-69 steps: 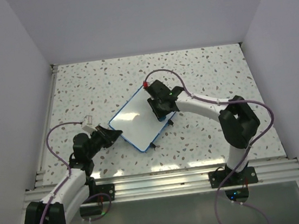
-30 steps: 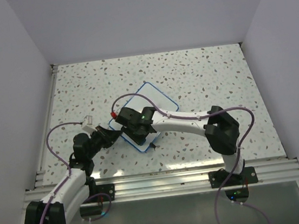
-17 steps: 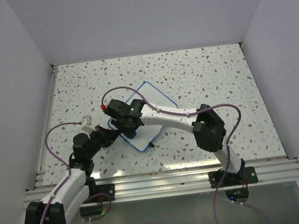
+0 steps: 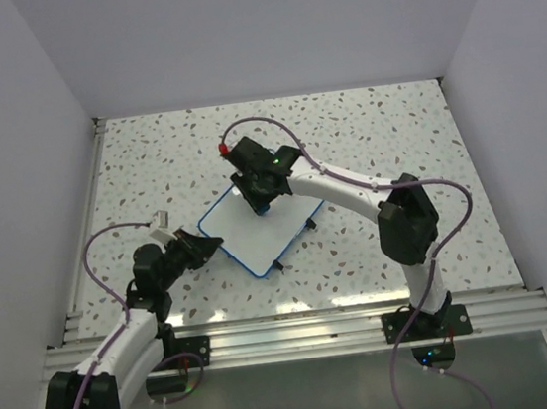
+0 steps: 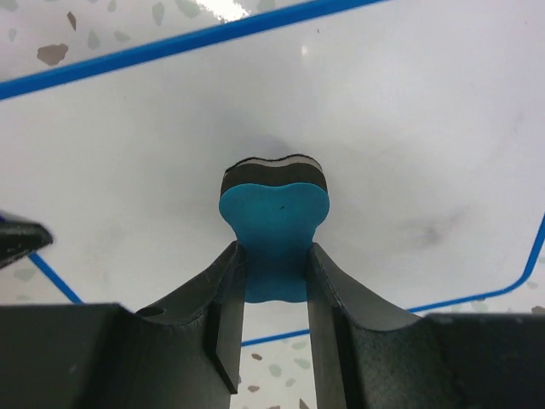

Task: Erase the whiteboard

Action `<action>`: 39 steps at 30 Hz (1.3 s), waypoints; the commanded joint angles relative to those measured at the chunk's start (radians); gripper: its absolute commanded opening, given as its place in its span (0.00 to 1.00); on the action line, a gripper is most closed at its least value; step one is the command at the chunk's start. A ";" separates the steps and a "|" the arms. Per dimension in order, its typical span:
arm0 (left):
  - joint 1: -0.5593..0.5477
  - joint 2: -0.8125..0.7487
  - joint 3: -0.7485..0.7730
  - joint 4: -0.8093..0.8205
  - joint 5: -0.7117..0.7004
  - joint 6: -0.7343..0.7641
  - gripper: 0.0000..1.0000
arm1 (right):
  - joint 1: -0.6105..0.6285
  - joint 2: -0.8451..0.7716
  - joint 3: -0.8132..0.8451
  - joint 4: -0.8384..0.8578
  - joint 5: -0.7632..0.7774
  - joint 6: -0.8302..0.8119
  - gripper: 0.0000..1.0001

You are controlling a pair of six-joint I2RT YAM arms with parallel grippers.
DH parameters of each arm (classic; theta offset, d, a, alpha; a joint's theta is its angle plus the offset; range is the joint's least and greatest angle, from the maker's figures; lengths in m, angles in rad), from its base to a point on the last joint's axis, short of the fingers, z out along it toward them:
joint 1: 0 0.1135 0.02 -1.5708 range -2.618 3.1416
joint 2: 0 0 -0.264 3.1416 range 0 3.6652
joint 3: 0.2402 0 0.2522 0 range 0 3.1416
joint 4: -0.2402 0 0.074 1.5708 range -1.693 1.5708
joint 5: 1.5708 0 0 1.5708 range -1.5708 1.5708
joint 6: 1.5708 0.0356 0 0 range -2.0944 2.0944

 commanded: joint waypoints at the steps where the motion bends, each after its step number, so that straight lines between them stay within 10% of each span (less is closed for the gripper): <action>1: -0.013 -0.023 -0.075 -0.132 0.001 0.101 0.24 | 0.011 -0.132 -0.067 0.057 0.010 -0.018 0.00; 13: -0.013 -0.095 -0.030 -0.145 0.007 0.078 0.73 | -0.015 -0.263 -0.236 0.123 -0.010 -0.005 0.00; 28: -0.013 -0.392 0.092 -0.543 -0.096 0.084 0.76 | -0.148 -0.373 -0.444 0.173 -0.039 0.024 0.00; 39: -0.013 -0.448 0.183 -0.682 -0.318 0.047 0.77 | -0.490 -0.525 -0.698 0.150 0.074 0.105 0.01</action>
